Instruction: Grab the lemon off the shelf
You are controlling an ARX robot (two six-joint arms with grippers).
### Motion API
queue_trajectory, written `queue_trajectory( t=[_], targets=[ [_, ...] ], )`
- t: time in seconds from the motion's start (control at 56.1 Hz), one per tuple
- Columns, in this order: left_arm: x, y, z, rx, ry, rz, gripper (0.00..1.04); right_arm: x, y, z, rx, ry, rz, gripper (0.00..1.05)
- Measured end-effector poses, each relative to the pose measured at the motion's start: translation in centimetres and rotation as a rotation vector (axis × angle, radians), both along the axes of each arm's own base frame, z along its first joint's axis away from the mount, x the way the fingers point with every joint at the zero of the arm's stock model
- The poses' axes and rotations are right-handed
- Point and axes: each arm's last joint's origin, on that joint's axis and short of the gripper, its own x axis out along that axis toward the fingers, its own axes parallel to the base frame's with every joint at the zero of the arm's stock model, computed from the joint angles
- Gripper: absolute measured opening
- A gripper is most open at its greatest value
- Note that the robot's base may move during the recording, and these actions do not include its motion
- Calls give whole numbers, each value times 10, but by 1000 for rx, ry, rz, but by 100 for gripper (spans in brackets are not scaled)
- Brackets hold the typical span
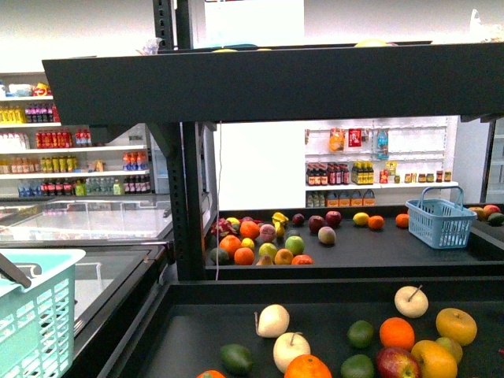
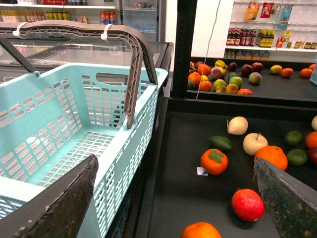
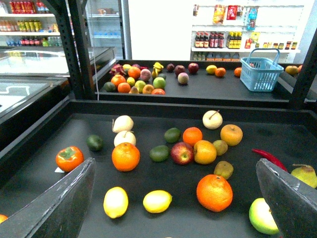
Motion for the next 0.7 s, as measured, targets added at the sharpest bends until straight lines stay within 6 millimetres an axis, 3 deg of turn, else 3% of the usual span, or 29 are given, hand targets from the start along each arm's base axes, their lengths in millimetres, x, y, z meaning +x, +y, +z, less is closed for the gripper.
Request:
queue_trajectory(
  t=[0.125,0.303,0.446,0.535,0.695],
  targets=[
    [0,0,-1,-48,46,-41,97,0,0,0,0,0,0,97],
    [4,2,-1,-452,203,-132,97,0,0,0,0,0,0,97],
    [20,15,30,-695,196,-191,97,0,0,0,0,0,1,97],
    [42,38,64,-884,161,-212,97,0,0,0,0,0,0,97],
    [75,75,88,-1068,103,-181,97,0,0,0,0,0,0,97]
  ],
)
